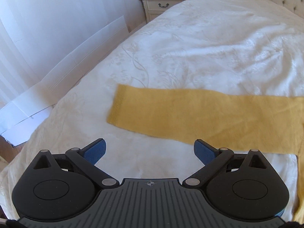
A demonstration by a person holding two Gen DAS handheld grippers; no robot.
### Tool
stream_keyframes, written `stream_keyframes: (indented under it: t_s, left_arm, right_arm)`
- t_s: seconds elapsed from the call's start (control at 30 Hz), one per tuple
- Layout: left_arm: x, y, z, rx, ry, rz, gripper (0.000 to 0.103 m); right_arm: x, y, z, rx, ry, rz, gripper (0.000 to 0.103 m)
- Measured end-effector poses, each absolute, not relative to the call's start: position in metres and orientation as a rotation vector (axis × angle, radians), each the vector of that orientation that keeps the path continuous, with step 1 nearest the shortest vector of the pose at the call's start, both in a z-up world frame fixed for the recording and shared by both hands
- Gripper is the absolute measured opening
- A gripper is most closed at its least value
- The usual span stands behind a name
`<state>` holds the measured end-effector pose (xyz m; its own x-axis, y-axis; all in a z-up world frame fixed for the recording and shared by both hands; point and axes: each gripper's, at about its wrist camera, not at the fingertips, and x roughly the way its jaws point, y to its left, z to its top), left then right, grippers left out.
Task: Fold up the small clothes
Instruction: 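Move the left tool to the other sleeve cuff and close on it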
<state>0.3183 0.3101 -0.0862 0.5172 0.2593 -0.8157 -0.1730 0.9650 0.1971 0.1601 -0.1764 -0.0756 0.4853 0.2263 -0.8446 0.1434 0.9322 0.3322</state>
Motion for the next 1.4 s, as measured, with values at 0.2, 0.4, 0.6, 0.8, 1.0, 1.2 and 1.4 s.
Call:
stream_keyframes:
  t_s: [0.2, 0.4, 0.6, 0.8, 1.0, 1.2, 1.4]
  left_arm:
    - [0.360, 0.350, -0.098, 0.078, 0.983, 0.286, 0.100]
    - [0.376, 0.372, -0.123, 0.091, 1.008, 0.260, 0.100]
    - [0.374, 0.389, -0.140, 0.044, 1.024, 0.192, 0.101]
    - [0.374, 0.390, -0.147, 0.062, 1.003, 0.126, 0.102]
    - [0.383, 0.390, -0.146, 0.007, 0.983, 0.056, 0.102]
    - [0.402, 0.368, -0.153, -0.073, 1.047, -0.117, 0.102]
    - [0.410, 0.342, -0.165, 0.021, 1.120, -0.137, 0.100]
  right_arm:
    - [0.189, -0.150, -0.063, 0.373, 1.076, 0.063, 0.095]
    - [0.214, -0.133, -0.062, 0.353, 1.115, 0.076, 0.097]
    - [0.235, -0.117, -0.070, 0.336, 1.162, 0.095, 0.097]
    - [0.254, -0.098, -0.083, 0.309, 1.220, 0.142, 0.097]
    - [0.264, -0.087, -0.090, 0.297, 1.247, 0.171, 0.097]
    - [0.267, -0.086, -0.095, 0.294, 1.268, 0.171, 0.097]
    - [0.265, -0.090, -0.094, 0.304, 1.257, 0.173, 0.097]
